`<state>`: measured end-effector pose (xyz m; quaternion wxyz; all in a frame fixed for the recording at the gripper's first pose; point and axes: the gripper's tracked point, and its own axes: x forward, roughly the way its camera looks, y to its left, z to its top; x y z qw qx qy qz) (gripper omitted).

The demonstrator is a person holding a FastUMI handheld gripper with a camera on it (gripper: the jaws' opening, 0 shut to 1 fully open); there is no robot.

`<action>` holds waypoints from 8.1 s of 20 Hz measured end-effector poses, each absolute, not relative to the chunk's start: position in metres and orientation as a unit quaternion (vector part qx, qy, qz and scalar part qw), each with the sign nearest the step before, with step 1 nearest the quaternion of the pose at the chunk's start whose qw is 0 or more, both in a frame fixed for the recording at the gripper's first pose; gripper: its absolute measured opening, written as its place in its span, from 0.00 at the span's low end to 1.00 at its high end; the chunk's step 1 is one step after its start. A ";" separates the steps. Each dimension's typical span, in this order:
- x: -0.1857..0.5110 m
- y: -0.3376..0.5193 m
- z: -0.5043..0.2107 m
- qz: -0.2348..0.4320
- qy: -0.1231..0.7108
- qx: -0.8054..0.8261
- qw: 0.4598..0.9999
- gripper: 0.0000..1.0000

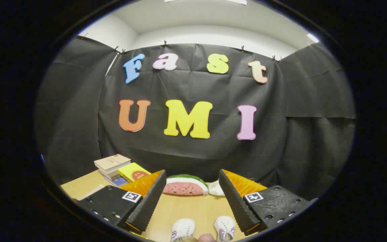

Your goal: Open the storage box then place both shoes into the box .Put the left shoe in first, then the right shoe, with the right side of both shoes facing outward in a uniform manner.

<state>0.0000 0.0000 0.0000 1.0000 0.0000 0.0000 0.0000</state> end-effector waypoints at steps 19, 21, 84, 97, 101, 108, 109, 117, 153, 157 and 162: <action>-0.004 -0.020 -0.010 0.028 0.009 0.013 0.999 0.95; -0.006 -0.020 -0.010 0.033 0.009 0.015 0.999 0.95; -0.032 0.202 -0.260 0.306 0.467 0.352 0.751 0.62; -0.042 0.189 -0.181 0.286 0.425 0.286 0.810 0.00; -0.054 0.209 -0.140 0.289 0.399 0.248 0.834 0.00; -0.077 0.288 -0.072 0.324 0.357 0.240 0.843 0.00; -0.079 0.303 -0.065 0.331 0.352 0.238 0.842 0.00; -0.083 0.418 -0.047 0.368 0.341 0.181 0.846 0.04; -0.002 0.116 -0.051 0.101 0.122 0.022 0.987 0.94; -0.005 0.052 -0.079 0.079 0.149 0.036 0.985 0.94; -0.014 0.011 -0.155 0.080 0.222 0.049 0.971 0.94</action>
